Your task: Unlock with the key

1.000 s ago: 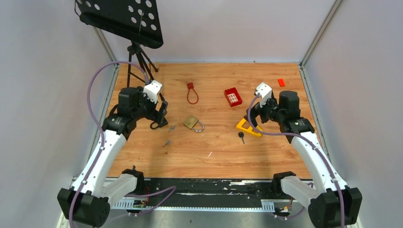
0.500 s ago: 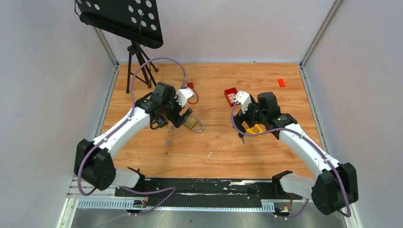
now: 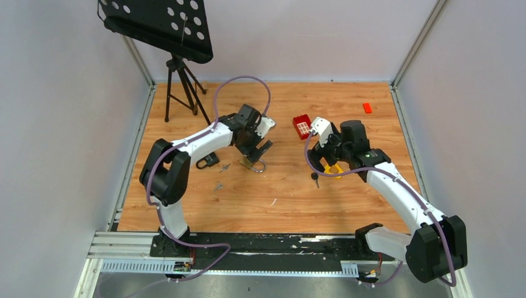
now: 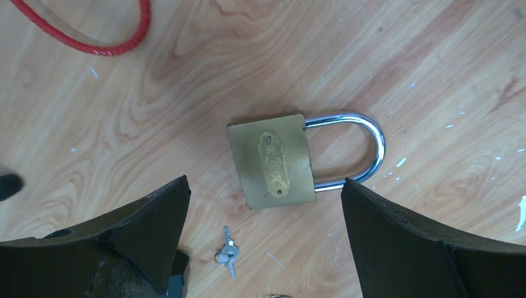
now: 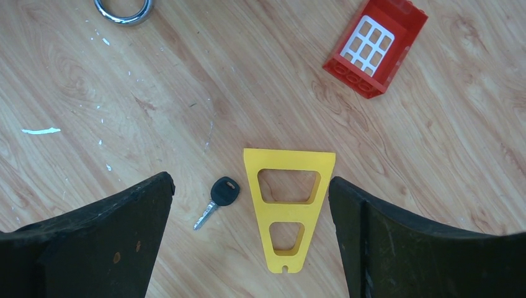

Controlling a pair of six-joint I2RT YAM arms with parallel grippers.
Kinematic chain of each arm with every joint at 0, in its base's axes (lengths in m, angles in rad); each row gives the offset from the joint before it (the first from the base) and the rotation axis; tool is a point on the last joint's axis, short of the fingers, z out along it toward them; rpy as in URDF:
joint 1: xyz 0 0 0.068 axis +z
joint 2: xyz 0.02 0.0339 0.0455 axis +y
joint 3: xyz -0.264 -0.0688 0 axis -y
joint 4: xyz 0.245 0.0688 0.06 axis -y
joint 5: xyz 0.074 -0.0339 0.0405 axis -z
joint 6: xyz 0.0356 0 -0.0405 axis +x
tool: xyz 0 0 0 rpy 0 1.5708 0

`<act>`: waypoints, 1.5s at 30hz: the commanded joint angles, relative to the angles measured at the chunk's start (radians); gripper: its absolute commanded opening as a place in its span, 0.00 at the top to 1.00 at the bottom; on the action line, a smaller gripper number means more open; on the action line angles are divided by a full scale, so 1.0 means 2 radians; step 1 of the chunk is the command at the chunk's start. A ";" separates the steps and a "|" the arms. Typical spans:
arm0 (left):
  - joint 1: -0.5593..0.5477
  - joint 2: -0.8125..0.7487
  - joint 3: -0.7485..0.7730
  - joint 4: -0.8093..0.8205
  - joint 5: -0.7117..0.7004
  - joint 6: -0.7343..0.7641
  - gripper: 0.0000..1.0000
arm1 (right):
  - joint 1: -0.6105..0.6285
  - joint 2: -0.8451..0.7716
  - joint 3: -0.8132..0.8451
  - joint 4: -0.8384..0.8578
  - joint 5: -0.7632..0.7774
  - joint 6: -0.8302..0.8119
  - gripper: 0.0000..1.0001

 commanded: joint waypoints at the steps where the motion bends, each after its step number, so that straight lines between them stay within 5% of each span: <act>1: -0.008 0.015 0.011 -0.009 -0.005 -0.022 0.02 | -0.008 -0.019 -0.004 0.019 -0.001 -0.008 0.03; 35: -0.074 0.001 -0.009 0.006 -0.076 0.033 0.02 | -0.012 -0.014 -0.008 0.020 0.004 -0.015 0.04; 45: -0.081 0.036 0.000 0.034 -0.176 -0.003 0.02 | -0.012 -0.010 -0.007 0.019 0.003 -0.016 0.03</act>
